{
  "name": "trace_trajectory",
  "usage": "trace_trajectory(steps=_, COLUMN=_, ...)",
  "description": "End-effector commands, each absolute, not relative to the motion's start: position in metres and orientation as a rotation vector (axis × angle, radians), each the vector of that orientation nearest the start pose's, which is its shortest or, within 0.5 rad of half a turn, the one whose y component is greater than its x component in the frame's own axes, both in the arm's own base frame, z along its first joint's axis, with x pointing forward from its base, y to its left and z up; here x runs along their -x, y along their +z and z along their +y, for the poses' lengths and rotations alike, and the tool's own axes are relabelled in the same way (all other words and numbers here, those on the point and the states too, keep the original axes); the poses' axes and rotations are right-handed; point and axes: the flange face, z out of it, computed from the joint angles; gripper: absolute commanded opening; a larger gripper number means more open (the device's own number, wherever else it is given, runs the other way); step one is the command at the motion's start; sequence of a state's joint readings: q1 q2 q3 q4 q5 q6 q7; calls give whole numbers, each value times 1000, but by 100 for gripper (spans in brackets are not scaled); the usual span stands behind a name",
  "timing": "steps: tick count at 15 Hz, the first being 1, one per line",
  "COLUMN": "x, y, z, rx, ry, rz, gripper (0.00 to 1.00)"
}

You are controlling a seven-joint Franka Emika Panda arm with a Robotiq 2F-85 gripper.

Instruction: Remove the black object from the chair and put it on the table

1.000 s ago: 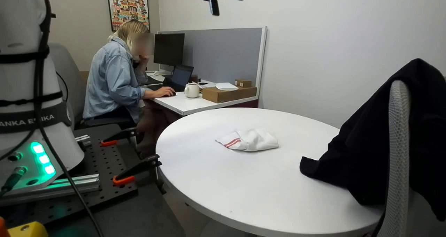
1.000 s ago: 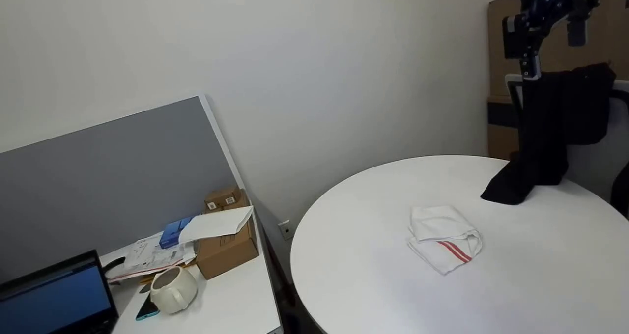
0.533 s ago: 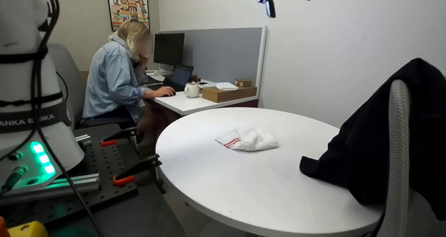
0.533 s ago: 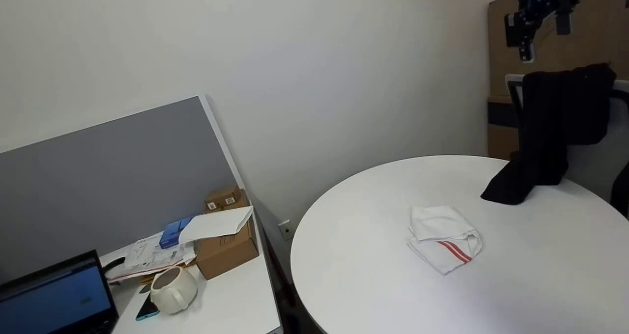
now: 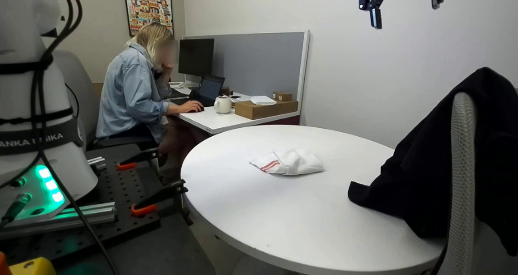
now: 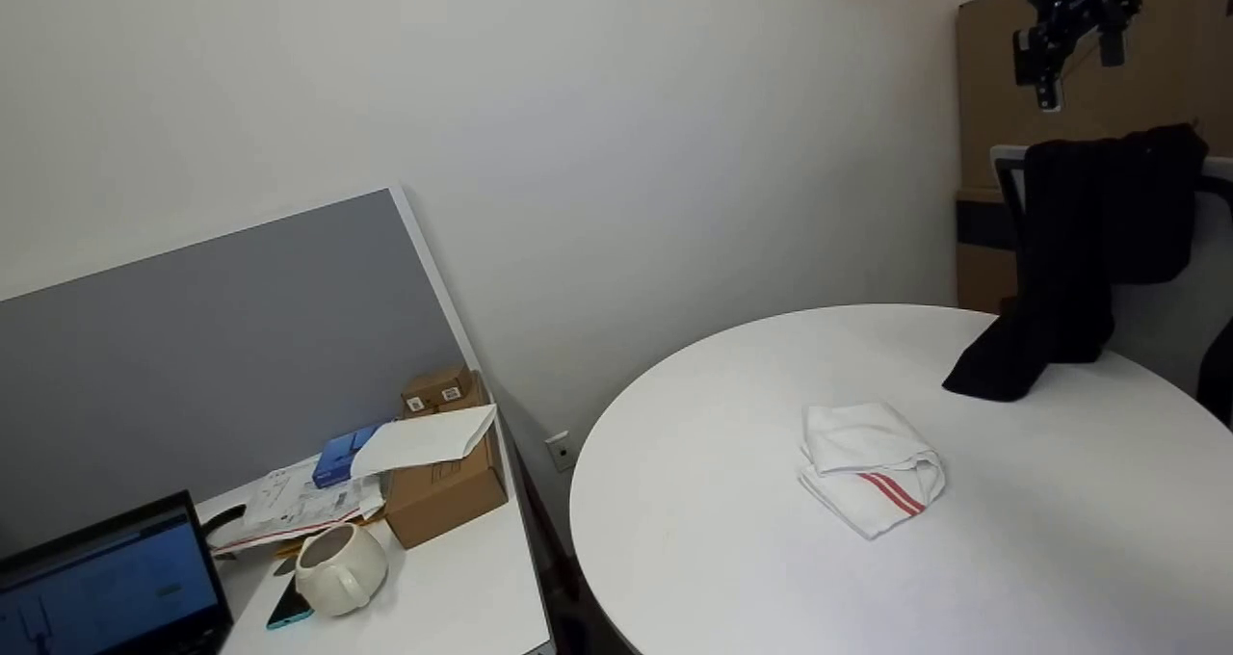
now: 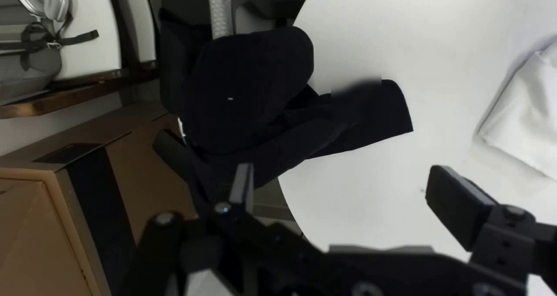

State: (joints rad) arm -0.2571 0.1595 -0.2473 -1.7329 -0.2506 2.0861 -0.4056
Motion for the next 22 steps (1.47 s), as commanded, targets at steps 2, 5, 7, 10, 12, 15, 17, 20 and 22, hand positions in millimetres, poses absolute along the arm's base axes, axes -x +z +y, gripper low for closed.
trace_trajectory(steps=2, x=-557, y=496, z=-368, rx=3424, ry=-130, rz=34, gripper=100)
trace_trajectory(steps=5, x=-553, y=477, z=-399, rx=3414, ry=-109, rz=88, gripper=100)
trace_trajectory(steps=7, x=-552, y=464, z=-418, rx=3403, ry=-94, rz=126, gripper=100)
trace_trajectory(steps=10, x=-552, y=447, z=-440, rx=3391, ry=-63, rz=175, gripper=100)
trace_trajectory(steps=12, x=-553, y=435, z=-450, rx=3376, ry=-51, rz=199, gripper=100)
trace_trajectory(steps=15, x=-555, y=421, z=-459, rx=3356, ry=-38, rz=220, gripper=75)
trace_trajectory(steps=17, x=-557, y=418, z=-460, rx=3348, ry=-45, rz=213, gripper=67)
trace_trajectory(steps=20, x=-562, y=418, z=-458, rx=3343, ry=-55, rz=188, gripper=44)
trace_trajectory(steps=22, x=-565, y=419, z=-452, rx=3336, ry=-57, rz=157, gripper=27)
